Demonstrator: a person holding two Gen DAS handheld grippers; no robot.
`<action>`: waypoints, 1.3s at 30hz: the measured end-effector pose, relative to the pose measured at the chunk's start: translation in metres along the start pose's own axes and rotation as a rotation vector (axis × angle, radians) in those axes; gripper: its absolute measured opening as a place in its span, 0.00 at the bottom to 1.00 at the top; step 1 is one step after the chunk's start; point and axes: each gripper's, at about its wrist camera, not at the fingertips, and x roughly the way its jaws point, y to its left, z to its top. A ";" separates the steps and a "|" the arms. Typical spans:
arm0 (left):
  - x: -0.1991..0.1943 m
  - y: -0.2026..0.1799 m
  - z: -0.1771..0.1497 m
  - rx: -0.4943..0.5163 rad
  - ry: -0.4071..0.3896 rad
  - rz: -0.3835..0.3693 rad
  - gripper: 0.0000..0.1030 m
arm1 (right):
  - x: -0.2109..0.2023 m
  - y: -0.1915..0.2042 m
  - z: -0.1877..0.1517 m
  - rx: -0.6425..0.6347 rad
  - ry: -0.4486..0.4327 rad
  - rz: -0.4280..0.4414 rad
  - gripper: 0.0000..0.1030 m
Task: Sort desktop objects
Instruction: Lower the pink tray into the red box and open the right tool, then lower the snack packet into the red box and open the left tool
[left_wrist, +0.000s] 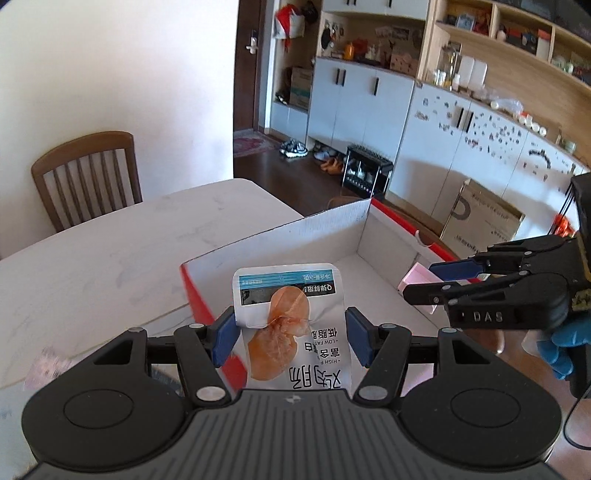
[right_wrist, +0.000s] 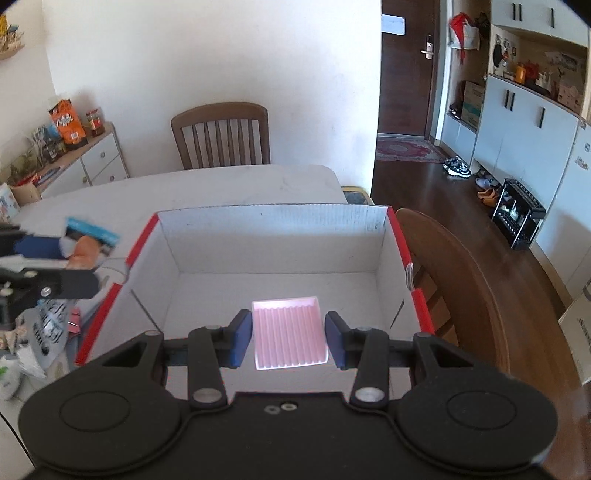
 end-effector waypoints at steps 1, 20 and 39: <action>0.007 0.000 0.004 0.004 0.007 0.001 0.59 | 0.004 0.000 0.001 -0.011 0.004 -0.005 0.41; 0.125 -0.008 0.021 0.057 0.264 0.003 0.59 | 0.075 -0.002 0.021 -0.204 0.179 0.109 0.41; 0.173 -0.012 0.013 0.077 0.484 -0.002 0.61 | 0.110 0.016 0.008 -0.386 0.418 0.109 0.41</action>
